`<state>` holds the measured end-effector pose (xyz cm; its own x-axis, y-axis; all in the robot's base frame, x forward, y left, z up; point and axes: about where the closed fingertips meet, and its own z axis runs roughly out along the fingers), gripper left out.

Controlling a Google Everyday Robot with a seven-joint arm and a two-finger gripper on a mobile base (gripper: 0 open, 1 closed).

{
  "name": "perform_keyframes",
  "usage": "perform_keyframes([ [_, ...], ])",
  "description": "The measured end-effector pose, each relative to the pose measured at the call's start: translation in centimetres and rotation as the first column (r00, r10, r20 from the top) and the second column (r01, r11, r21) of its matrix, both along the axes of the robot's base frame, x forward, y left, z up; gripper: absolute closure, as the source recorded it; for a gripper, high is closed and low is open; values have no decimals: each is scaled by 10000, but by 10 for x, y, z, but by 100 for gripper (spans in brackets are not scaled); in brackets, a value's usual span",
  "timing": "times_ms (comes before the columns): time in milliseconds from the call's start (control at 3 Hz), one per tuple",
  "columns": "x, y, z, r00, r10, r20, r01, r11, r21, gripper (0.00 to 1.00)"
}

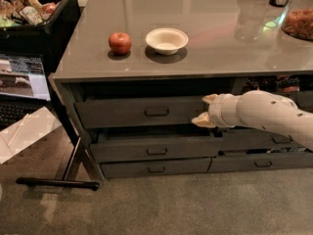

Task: Close top drawer

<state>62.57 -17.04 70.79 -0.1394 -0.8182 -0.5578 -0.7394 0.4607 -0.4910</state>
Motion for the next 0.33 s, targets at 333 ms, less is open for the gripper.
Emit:
perform_keyframes([
  [333,-3,-7,1,9999,-123,-82,124,9999,116,66],
])
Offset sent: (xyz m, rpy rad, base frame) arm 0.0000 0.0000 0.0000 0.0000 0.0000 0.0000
